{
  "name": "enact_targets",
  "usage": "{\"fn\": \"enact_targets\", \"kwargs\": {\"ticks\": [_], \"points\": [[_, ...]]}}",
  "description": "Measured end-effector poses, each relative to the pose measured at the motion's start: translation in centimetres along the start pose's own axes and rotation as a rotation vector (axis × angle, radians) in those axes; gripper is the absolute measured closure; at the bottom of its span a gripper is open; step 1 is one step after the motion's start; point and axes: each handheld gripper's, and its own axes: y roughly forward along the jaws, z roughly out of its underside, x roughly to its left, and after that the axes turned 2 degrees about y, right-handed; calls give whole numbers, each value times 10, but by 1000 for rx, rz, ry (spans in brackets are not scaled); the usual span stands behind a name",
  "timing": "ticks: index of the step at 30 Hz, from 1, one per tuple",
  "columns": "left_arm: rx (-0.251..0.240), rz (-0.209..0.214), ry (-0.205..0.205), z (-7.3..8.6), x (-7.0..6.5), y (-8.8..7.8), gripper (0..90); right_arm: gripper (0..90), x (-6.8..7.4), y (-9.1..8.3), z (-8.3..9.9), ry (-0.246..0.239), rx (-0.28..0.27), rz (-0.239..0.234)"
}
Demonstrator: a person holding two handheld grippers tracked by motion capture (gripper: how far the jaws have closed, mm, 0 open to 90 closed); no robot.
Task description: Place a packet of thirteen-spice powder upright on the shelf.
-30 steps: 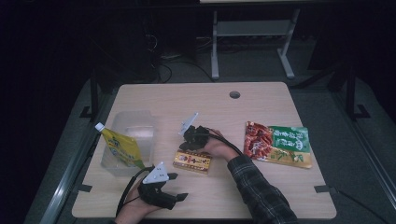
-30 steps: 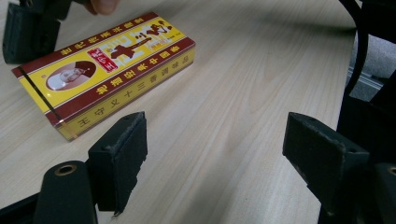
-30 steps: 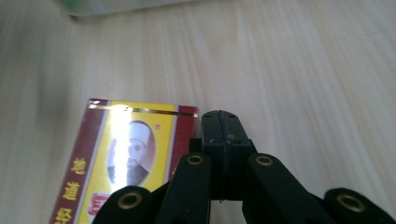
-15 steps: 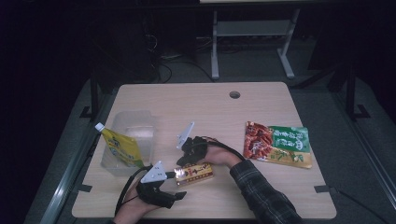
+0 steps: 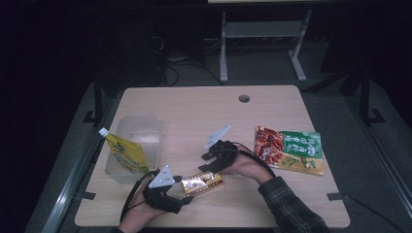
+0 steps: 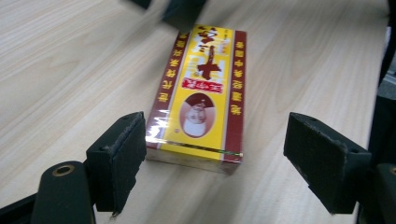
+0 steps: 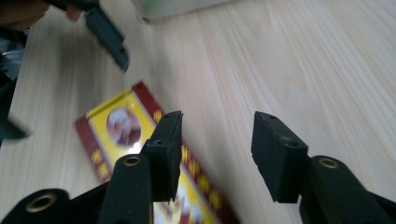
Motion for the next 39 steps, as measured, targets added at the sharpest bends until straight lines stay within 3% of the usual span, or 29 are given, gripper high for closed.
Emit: {"fn": "enact_targets", "kwargs": {"ticks": [1,5,10,16,22,25,26,33,39], "points": [[-9,-2,-10,0,0,1,204,519,2,-6,5,7,-2,10],[-1,-8,11,0,1,4,197,562,8,-27,27,66,-7,32],[43,-21,40,-1,4,13,185,584,16,-48,51,133,-15,64],[96,-20,61,0,5,24,220,601,20,-57,67,190,-29,50],[118,-17,72,0,7,27,289,773,18,-52,67,171,-16,64],[124,-16,86,-1,6,27,304,866,17,-49,64,191,-14,54],[122,-15,88,-1,6,27,307,893,16,-48,64,172,-13,57],[124,-9,95,-1,6,27,311,900,16,-36,51,138,-28,54],[124,-3,91,-1,6,27,313,900,10,-20,49,100,12,69]]}}
